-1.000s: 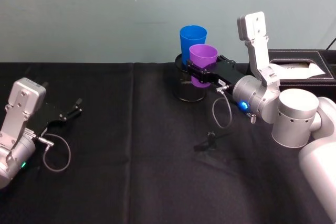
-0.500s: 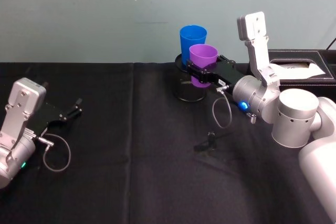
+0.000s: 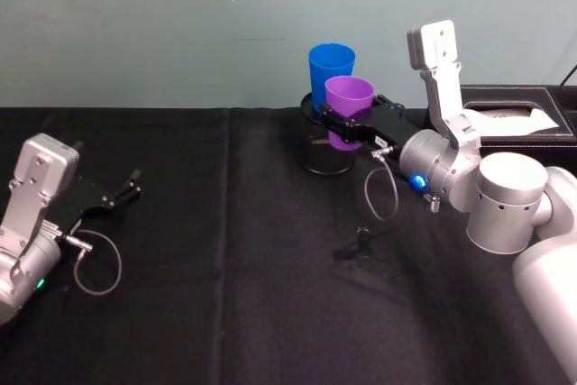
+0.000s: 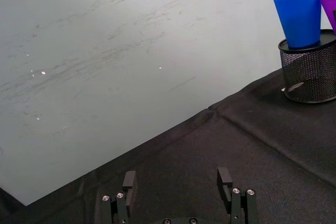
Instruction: Pick up one cup with a gripper and tap it against the other cup.
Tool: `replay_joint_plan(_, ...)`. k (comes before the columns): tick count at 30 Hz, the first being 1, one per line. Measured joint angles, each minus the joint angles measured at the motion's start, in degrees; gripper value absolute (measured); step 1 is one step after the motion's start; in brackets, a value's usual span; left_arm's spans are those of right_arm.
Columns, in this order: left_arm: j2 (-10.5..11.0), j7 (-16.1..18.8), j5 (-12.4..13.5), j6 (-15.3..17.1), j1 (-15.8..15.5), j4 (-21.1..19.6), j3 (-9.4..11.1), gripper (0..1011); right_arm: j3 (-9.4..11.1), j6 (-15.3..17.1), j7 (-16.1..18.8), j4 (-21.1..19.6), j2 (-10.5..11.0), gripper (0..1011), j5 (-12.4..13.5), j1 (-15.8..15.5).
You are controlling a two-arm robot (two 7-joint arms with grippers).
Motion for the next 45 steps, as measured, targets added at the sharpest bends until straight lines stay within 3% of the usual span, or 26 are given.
replay_joint_plan(45, 0.0, 0.0, 0.0, 0.0, 0.0, 0.0, 0.0, 1000, 0.0, 0.0, 0.0, 0.0, 0.0, 716, 0.0, 0.0)
